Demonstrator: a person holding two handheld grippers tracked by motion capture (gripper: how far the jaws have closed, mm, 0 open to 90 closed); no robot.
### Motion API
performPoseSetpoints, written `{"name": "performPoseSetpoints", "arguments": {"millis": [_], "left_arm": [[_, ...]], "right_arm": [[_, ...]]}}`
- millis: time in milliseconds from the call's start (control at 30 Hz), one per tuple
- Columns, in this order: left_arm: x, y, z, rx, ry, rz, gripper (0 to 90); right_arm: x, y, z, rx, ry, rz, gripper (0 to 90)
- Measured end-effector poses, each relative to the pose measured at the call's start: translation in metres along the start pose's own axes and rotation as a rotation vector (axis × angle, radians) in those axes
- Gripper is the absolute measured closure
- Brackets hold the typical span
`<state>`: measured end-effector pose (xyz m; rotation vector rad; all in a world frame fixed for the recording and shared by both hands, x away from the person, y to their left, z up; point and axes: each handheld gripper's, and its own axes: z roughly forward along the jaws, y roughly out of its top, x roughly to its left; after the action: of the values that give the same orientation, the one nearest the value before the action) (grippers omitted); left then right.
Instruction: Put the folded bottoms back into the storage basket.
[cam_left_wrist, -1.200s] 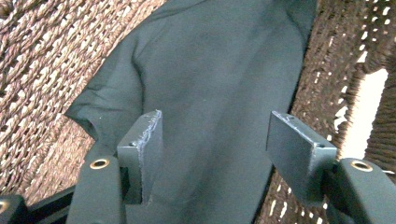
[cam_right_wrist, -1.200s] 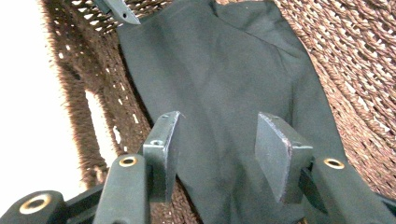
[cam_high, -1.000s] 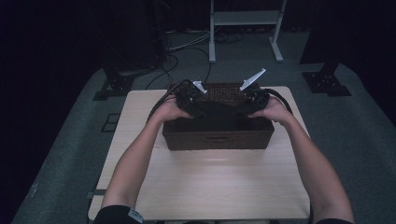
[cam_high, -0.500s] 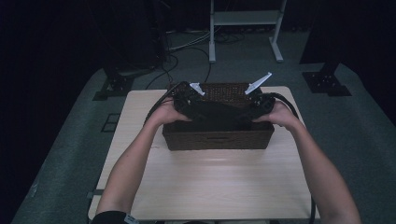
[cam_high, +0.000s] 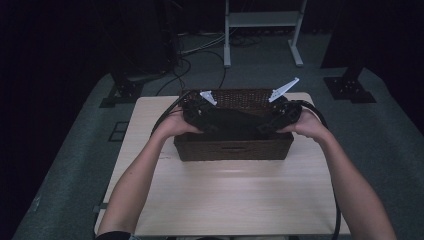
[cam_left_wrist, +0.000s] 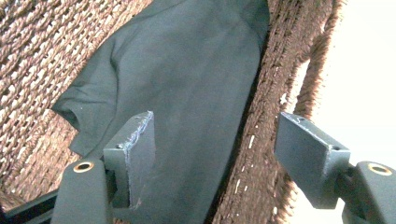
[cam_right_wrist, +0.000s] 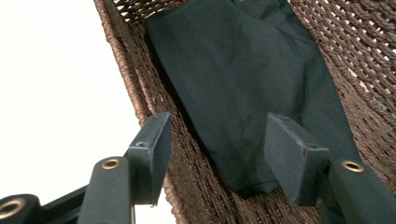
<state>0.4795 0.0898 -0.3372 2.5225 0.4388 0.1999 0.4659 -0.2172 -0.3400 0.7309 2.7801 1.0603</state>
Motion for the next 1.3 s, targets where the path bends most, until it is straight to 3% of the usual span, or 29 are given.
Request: {"name": "performPoseSetpoints", "arguments": {"millis": [767,1300], "left_arm": [[-0.019,-0.003,-0.013,-0.023,0.006,0.019,19.9],[-0.036,-0.013,-0.014,-0.035,0.001,0.039,18.5]], "right_arm": [[0.015,-0.015,-0.008,-0.006,-0.004,0.002,30.3],[0.033,-0.021,-0.009,0.003,0.002,-0.034,29.1]]}}
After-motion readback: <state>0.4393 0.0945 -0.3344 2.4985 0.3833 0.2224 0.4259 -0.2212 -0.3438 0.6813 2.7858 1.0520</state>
